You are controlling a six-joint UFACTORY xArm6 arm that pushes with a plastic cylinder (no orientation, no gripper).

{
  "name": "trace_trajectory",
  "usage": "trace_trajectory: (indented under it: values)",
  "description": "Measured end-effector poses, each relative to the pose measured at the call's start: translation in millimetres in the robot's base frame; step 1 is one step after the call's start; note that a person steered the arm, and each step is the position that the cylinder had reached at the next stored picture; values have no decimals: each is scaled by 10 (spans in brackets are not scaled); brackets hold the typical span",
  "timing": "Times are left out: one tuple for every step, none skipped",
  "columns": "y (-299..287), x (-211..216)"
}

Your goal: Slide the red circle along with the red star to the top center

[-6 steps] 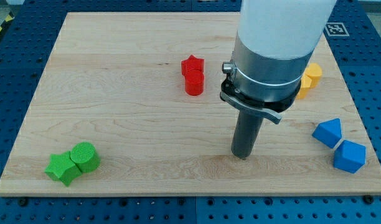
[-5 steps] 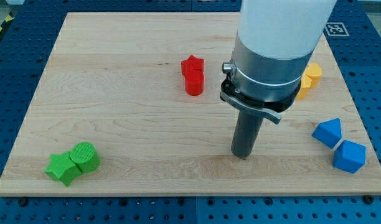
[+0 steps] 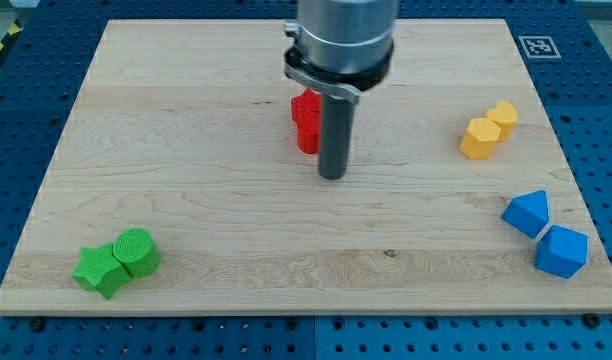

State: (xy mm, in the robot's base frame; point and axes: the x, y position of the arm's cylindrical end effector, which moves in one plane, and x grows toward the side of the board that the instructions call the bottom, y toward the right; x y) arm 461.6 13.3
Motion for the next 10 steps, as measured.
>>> trace_trajectory:
  values:
    - [-138,-145]
    - [-138,-154]
    - [-138,-247]
    - [-138,-412]
    - [-138,-578]
    - [-133,-775]
    - [-109,-1037]
    - [-62,-1318]
    - [-2,-1577]
    - [45,-1760]
